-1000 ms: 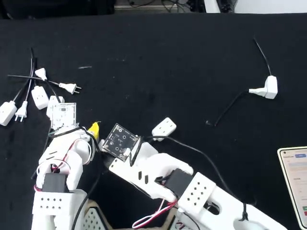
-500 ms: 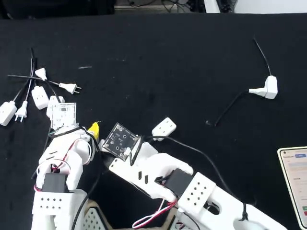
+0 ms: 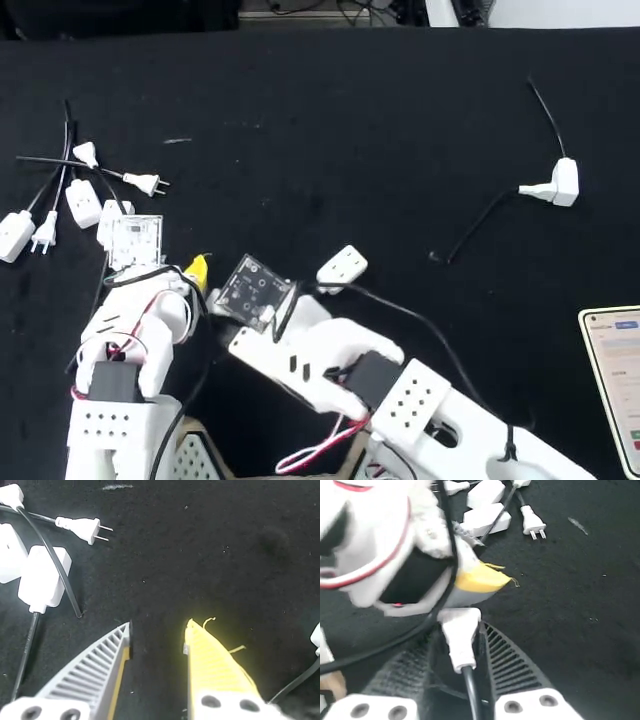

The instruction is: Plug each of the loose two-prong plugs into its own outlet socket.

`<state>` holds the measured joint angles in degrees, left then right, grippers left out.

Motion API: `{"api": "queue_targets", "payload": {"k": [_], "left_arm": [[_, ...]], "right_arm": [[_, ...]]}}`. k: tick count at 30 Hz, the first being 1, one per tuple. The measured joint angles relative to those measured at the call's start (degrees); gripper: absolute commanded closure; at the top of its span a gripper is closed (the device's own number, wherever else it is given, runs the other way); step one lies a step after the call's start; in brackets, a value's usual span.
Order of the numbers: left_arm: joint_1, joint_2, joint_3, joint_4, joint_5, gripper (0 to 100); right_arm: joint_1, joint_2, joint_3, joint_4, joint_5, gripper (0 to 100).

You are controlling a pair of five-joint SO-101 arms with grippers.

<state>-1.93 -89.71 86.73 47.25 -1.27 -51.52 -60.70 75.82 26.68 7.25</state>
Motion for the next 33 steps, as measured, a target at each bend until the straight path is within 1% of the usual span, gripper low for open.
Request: {"api": "queue_targets", "payload": {"k": [4, 11, 14, 17, 21, 25, 28, 30, 33], "left_arm": [[0.09, 0.09, 0.09, 0.35, 0.00, 82], [0.18, 0.79, 0.18, 0.44, -0.18, 82], [0.18, 0.79, 0.18, 0.44, -0.18, 82], [0.26, 0.79, 0.18, 0.44, -0.18, 82], [0.26, 0.79, 0.18, 0.44, -0.18, 82], [0.26, 0.79, 0.18, 0.44, -0.18, 82], [0.26, 0.79, 0.18, 2.37, -0.18, 81], [0.44, 0.79, 0.18, 2.73, -0.18, 81], [0.70, 0.79, 0.18, 2.81, -0.18, 81]], "right_arm": [[0.88, -0.09, -0.09, 1.85, 0.35, 98.8], [2.64, -0.09, -0.18, 7.38, 4.66, 98.8], [6.15, -0.09, -0.18, 10.02, 5.89, 98.8], [11.96, -0.09, -0.18, 12.75, 8.79, 98.8], [19.60, -0.09, -3.52, 20.57, 16.00, 98.8], [27.43, -0.09, -11.52, 30.07, 24.79, 98.8], [32.44, 0.35, -18.37, 35.87, 31.74, 98.8], [34.37, 3.43, -22.86, 39.47, 35.69, 98.8], [35.43, 10.55, -28.13, 43.34, 41.85, 98.8]]}}
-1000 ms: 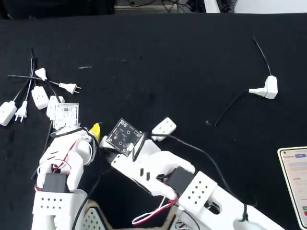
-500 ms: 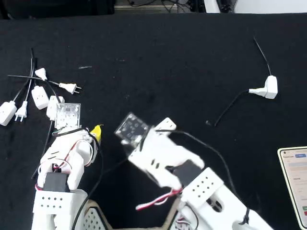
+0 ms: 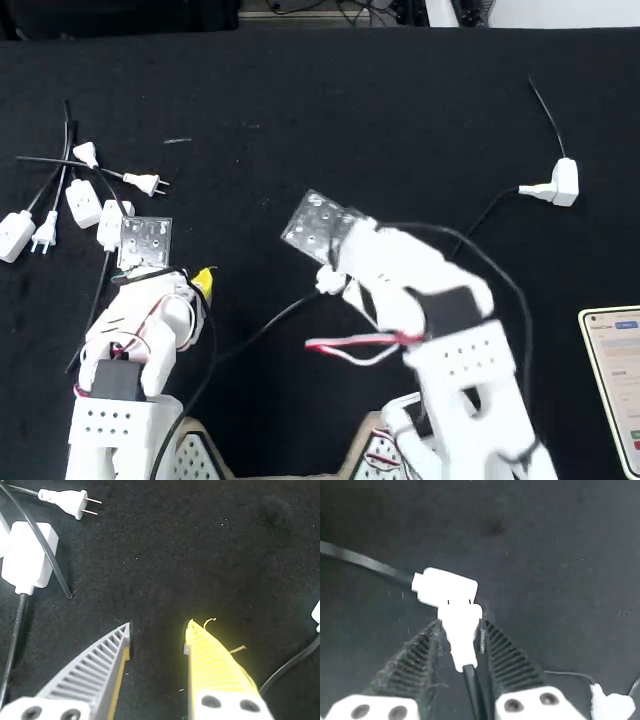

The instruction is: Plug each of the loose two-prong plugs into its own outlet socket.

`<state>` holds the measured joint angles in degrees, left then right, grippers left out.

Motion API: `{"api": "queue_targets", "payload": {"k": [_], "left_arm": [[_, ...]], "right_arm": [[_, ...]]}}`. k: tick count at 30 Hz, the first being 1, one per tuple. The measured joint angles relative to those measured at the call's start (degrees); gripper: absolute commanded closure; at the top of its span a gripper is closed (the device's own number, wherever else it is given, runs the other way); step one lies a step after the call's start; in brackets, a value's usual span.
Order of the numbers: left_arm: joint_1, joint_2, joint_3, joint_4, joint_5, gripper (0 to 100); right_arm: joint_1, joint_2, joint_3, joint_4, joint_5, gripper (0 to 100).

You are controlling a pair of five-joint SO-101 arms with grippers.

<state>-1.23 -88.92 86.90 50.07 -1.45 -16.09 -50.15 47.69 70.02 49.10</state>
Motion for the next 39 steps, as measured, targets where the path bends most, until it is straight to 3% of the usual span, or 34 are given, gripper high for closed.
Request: {"api": "queue_targets", "payload": {"k": [9, 17, 21, 31, 39], "left_arm": [[0.35, 0.00, 0.00, 0.00, -1.76, 81], [0.35, 0.00, 0.00, 0.00, -2.29, 81], [0.35, 0.00, 0.00, 0.00, -2.29, 81], [0.35, 0.00, 0.00, 0.00, -2.29, 81], [0.35, 0.00, 0.00, 0.00, -2.29, 81]], "right_arm": [[1.76, 25.41, -10.64, 0.97, 15.47, 98.8], [6.77, 32.18, -12.48, 0.97, 41.23, 98.8], [6.86, 32.18, -12.57, 0.97, 50.46, 98.8], [6.86, 32.62, -12.40, -8.62, 60.84, 98.8], [6.86, 32.62, -8.00, -16.62, 65.05, 98.8]]}}
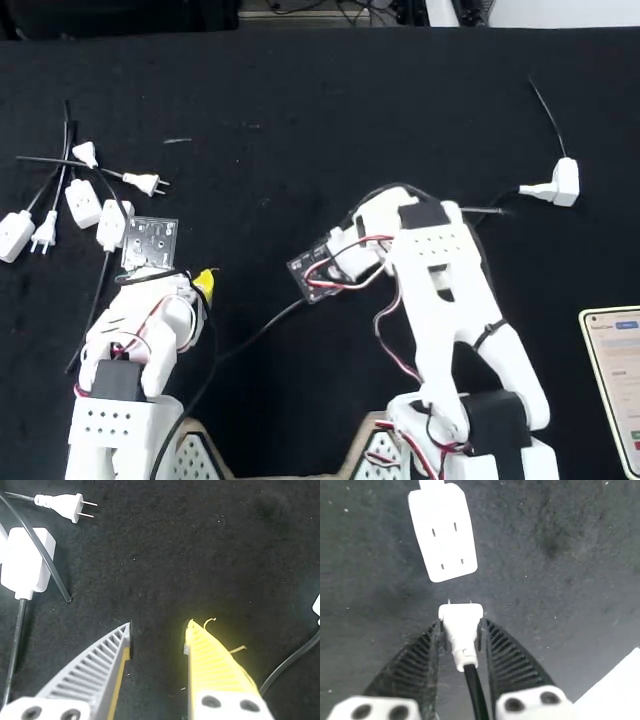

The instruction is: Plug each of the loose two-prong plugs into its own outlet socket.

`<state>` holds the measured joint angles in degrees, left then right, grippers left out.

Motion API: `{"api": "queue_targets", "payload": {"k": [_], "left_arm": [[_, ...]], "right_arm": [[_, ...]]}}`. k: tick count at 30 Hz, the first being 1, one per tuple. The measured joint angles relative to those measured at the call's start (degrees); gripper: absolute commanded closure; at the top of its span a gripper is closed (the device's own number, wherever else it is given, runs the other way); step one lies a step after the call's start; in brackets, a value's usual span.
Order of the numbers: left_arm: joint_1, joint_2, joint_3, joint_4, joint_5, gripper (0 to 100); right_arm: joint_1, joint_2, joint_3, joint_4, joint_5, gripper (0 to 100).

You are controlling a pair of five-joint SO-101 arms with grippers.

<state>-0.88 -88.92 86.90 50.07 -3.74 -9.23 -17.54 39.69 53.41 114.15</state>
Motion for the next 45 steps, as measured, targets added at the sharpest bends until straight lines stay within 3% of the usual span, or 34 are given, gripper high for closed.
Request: {"api": "queue_targets", "payload": {"k": [10, 24, 45], "left_arm": [[0.00, 0.00, 0.00, 0.00, 0.00, 81], [0.00, 0.00, 0.00, 0.00, 0.00, 81], [0.00, 0.00, 0.00, 0.00, 0.00, 81]], "right_arm": [[-3.43, 2.46, 0.44, 0.88, 0.18, 98.8], [-4.48, 5.98, -5.63, 9.76, 0.09, 98.8], [-5.19, 11.25, -8.53, 6.33, 0.09, 98.8]]}}
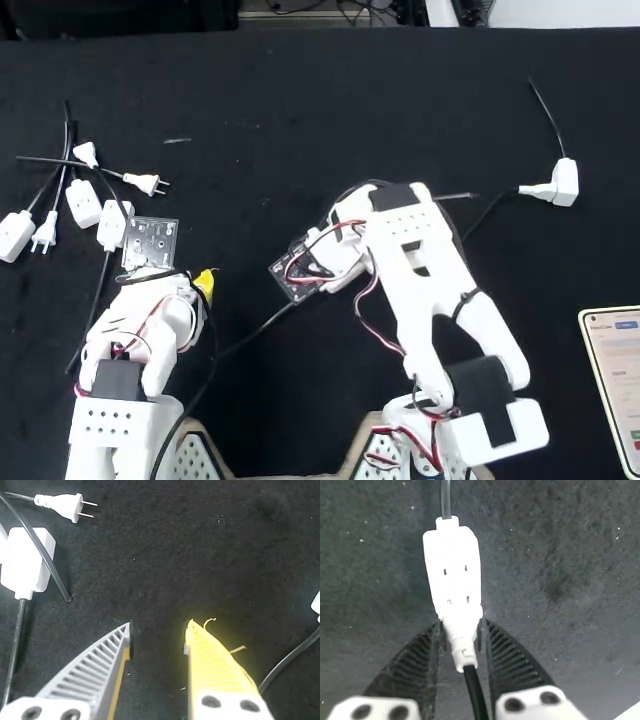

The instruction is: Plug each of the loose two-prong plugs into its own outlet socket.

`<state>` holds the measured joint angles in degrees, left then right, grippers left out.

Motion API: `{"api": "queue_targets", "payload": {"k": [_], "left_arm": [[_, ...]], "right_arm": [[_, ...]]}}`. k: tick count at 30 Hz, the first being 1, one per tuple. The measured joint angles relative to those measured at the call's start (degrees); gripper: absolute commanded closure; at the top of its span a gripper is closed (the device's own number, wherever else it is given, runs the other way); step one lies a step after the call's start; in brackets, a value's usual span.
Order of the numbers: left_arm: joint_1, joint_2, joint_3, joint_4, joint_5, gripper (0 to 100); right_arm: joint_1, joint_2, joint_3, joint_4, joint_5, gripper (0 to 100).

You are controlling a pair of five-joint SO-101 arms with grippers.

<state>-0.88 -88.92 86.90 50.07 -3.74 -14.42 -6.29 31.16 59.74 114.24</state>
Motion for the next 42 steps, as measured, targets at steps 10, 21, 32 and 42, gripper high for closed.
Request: {"api": "queue_targets", "payload": {"k": [10, 21, 32, 42], "left_arm": [[0.00, 0.00, 0.00, 0.00, 0.00, 81], [0.00, 0.00, 0.00, 0.00, 0.00, 81], [0.00, 0.00, 0.00, 0.00, 0.00, 81], [0.00, 0.00, 0.00, 0.00, 0.00, 81]], "right_arm": [[0.00, 0.26, -0.97, 1.58, 0.79, 98.8], [0.00, 1.05, -5.36, 11.96, 3.43, 98.8], [0.00, 0.09, 0.53, 2.29, 1.05, 98.8], [-0.18, 1.32, 1.32, 1.23, 0.70, 98.8]]}}
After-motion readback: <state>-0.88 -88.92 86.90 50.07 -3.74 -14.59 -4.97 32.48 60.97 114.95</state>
